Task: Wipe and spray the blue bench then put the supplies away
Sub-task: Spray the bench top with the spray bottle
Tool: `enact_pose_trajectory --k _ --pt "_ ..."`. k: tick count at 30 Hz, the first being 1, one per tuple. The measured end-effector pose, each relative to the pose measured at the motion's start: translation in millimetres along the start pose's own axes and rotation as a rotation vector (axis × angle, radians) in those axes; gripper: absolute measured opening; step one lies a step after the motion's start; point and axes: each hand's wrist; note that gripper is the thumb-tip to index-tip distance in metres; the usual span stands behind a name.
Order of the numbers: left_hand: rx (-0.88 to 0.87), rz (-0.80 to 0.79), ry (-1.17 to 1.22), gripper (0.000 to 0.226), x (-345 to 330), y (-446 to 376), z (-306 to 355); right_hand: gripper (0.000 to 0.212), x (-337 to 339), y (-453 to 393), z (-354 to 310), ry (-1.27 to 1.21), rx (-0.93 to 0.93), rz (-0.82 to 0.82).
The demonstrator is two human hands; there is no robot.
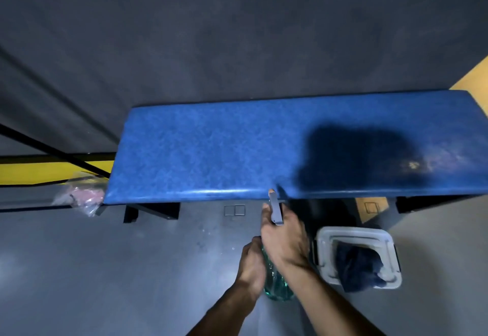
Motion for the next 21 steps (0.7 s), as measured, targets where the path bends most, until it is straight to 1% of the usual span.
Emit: enact_pose_trajectory --k 4,7,11,15,19,21 --pt "-0.018 -0.030 -0.033 0.034 -22.5 4.8 -3.1 0.033 23.0 -8.8 12.5 -0.031 -0.002 -0.042" --pt "-0.011 -0.076 -0.060 0.034 -41.6 5.6 -3.8 0.033 39.7 -17.2 22.1 -0.076 -0.012 -0.011" --pt "-0.061 -0.132 -0.077 0.039 -73.5 8.9 -0.2 0.040 70.1 -29.3 31.7 -0.137 -0.042 0.027" --pt "-0.097 -0.180 -0.152 0.043 -105.1 13.1 -1.9 0.038 93.8 -44.0 47.3 -0.125 -0.082 0.048" --pt "-0.065 -0.180 -0.170 0.042 -131.9 13.5 -11.8 0.038 109.5 -57.5 67.1 -0.112 -0.131 0.061" --pt "-0.062 -0.182 -0.188 0.041 -142.7 13.8 -19.8 0.039 117.8 -61.1 77.4 -0.119 -0.123 0.047"
Point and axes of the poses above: each hand's wrist, its own y-axis away from the middle knuckle, its own x-axis out of the back of the hand, z = x × y, and after that the axes turned 3 degrees about -x, right-handed
